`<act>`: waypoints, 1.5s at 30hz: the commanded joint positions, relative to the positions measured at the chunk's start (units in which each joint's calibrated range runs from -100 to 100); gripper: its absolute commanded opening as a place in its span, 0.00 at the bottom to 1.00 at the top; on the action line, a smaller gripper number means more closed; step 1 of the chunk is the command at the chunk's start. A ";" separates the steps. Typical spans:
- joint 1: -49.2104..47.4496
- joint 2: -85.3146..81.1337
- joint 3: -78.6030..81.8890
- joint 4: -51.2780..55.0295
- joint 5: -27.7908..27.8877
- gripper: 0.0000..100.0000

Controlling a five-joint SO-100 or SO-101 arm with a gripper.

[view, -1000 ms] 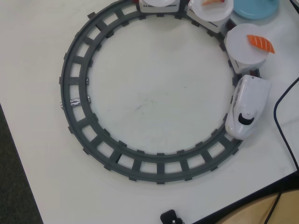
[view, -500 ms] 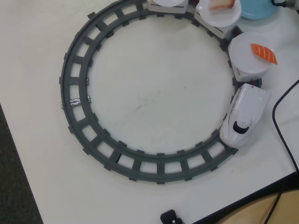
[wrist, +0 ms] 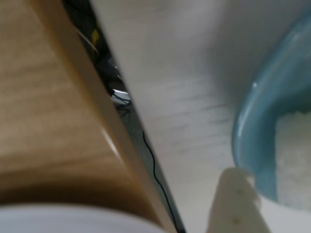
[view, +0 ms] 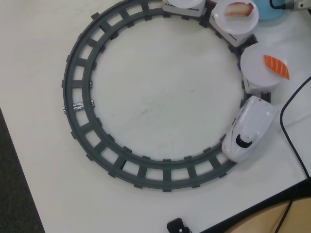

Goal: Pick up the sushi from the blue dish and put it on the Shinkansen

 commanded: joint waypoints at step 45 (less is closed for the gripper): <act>-9.89 -51.04 34.56 -5.66 -44.98 0.02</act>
